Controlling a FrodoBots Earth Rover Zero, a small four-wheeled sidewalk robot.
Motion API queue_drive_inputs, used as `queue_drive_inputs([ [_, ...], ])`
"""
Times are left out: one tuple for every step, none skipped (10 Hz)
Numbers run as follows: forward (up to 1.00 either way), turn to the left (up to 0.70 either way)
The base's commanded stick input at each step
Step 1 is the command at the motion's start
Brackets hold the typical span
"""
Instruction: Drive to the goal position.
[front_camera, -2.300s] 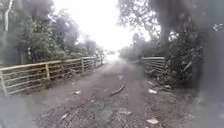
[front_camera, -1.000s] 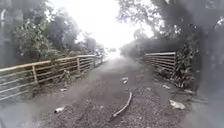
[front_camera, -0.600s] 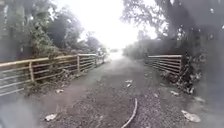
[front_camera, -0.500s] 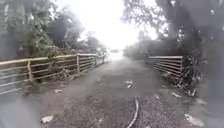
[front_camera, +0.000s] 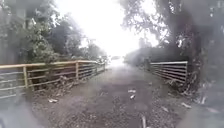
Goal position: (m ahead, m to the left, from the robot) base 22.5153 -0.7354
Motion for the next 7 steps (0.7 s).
queue_drive_inputs([
  [-0.70, 0.00],
  [-0.70, 0.00],
  [-0.70, 0.00],
  [-0.70, 0.00],
  [-0.70, 0.00],
  [-0.70, 0.00],
  [-0.70, 0.00],
])
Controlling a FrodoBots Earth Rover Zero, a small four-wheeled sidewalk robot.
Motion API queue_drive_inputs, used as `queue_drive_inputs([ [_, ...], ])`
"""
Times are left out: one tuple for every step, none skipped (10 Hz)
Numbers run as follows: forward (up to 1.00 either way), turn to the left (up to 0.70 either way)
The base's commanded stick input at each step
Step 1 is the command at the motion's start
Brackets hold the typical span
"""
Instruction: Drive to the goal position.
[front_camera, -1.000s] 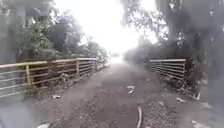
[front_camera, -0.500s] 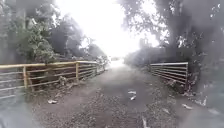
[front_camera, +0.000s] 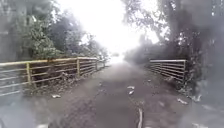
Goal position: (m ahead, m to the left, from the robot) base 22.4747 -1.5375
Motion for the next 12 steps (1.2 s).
queue_drive_inputs([
  [-0.70, 0.00],
  [-0.70, 0.00],
  [-0.70, 0.00],
  [-0.53, 0.00],
  [0.00, 0.00],
  [0.00, 0.00],
  [0.00, 0.00],
  [0.15, 0.00],
  [0.70, 0.00],
  [0.70, 0.00],
  [0.70, 0.00],
  [0.70, 0.00],
])
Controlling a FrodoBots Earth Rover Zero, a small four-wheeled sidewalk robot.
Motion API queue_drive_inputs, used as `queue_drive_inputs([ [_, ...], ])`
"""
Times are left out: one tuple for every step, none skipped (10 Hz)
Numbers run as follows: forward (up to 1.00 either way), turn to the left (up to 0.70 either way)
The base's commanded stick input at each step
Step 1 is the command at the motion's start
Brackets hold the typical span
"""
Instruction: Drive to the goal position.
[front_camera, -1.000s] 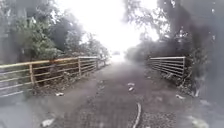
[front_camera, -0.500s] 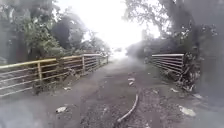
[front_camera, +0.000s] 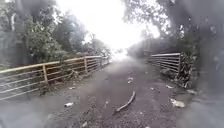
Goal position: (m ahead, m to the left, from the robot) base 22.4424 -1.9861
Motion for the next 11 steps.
queue_drive_inputs([
  [0.70, 0.00],
  [0.70, 0.00],
  [0.70, 0.00],
  [0.70, 0.00],
  [0.21, 0.00],
  [0.00, 0.00],
  [0.00, 0.00],
  [0.00, 0.00],
  [0.00, 0.00],
  [0.00, 0.00],
  [0.00, 0.00],
])
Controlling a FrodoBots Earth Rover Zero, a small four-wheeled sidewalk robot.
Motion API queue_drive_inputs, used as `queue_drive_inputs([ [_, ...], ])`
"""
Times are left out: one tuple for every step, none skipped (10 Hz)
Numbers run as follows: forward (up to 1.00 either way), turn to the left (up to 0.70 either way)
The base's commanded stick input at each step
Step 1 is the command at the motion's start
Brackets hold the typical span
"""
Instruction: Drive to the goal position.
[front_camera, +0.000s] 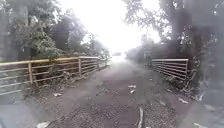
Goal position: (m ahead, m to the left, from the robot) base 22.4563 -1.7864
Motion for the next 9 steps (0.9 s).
queue_drive_inputs([
  [0.00, 0.00],
  [0.00, 0.00],
  [0.00, 0.00],
  [0.51, 0.00],
  [0.70, 0.00],
  [0.70, 0.00],
  [0.70, 0.00],
  [0.63, 0.00],
  [0.35, 0.00],
])
